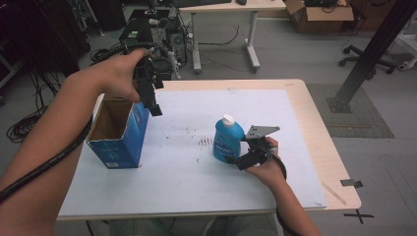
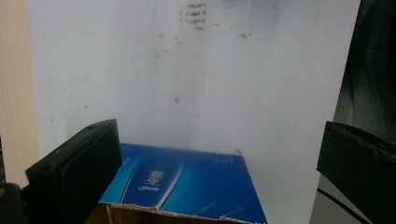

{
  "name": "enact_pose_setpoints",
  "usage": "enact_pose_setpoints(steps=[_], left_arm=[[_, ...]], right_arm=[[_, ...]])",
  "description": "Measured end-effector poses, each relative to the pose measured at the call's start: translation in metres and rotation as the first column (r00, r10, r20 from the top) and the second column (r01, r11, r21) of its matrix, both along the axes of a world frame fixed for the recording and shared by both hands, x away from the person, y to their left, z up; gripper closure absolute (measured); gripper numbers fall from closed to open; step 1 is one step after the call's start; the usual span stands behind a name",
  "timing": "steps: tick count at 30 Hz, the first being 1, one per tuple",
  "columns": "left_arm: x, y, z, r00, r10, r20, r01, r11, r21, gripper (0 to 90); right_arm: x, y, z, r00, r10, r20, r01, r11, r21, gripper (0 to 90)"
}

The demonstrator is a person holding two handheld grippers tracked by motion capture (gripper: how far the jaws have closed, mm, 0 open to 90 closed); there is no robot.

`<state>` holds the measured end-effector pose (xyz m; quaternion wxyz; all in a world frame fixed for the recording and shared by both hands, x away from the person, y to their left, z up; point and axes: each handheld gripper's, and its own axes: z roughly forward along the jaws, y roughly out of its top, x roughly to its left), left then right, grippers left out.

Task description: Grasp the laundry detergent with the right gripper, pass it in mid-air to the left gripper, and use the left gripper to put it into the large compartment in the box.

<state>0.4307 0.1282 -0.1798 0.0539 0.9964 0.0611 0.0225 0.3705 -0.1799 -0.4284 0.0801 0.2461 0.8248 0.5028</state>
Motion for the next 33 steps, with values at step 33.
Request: enact_pose_setpoints(steps=[33], left_arm=[[0.0003, -0.0012, -0.0049, 1.0000, 0.005, -0.007, -0.005, 1.0000, 0.006, 0.1]], right_arm=[[0.0027, 0.0066, -0.0044, 0.9999, -0.011, -0.002, 0.011, 0.999, 0.053, 5.2]])
